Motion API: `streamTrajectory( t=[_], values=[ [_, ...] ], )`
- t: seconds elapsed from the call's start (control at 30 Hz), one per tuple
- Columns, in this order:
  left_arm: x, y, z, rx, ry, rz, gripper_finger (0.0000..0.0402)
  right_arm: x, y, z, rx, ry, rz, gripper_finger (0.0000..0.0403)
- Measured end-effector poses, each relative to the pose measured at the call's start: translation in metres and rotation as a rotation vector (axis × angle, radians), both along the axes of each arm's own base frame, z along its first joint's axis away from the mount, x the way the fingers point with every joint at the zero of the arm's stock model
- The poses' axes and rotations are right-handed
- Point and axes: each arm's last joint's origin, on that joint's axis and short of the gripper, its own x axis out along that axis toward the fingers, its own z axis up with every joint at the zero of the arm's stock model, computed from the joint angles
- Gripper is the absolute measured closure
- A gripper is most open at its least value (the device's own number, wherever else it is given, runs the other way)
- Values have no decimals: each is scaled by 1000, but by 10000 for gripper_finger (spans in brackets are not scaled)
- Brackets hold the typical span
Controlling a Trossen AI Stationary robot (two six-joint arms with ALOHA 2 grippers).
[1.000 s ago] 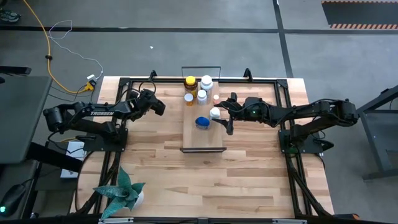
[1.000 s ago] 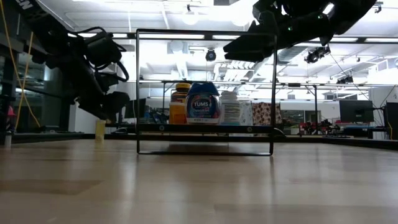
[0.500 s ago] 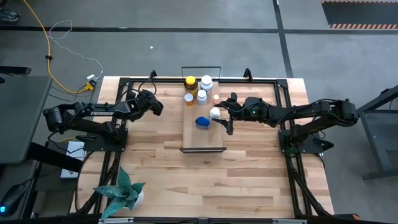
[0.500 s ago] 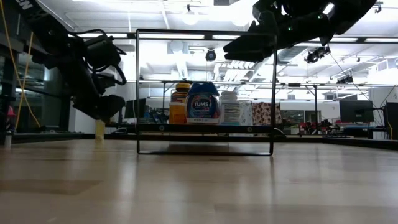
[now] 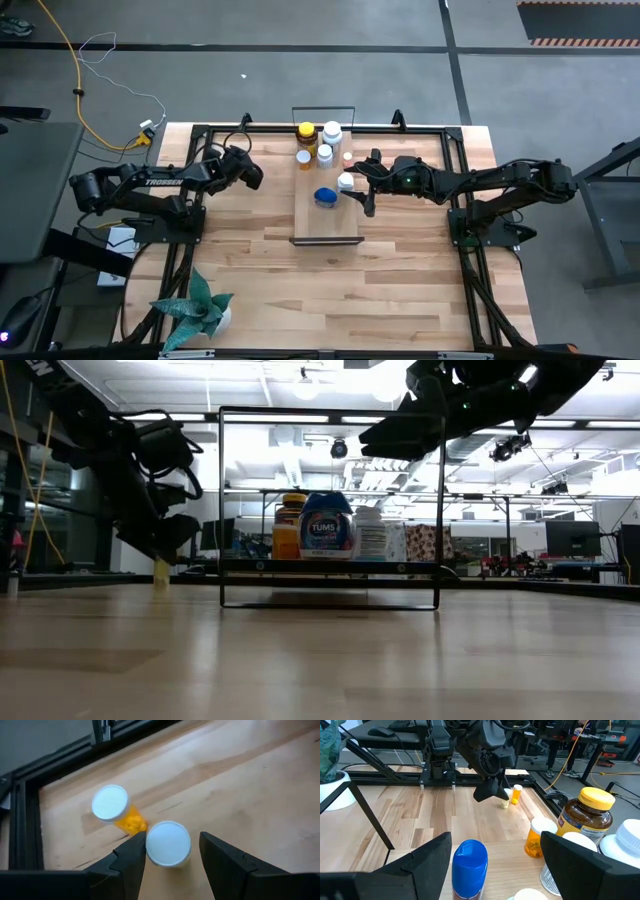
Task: Pick and place medicine bottles onto shelf by color
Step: Put the small yellow medicine bottle on the shelf
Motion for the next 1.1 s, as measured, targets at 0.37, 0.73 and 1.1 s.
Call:
streamTrajectory(
  t=[0.37,0.73,1.1],
  values=[
    [-5,4,-1,-17,-3,25,229,0,0,0,0,0,0,105],
    [-4,4,0,-14,-2,19,281,0,0,0,-1,0,0,105],
    [6,8,9,-42,-77,-68,288,0,0,0,-1,0,0,105]
  ],
)
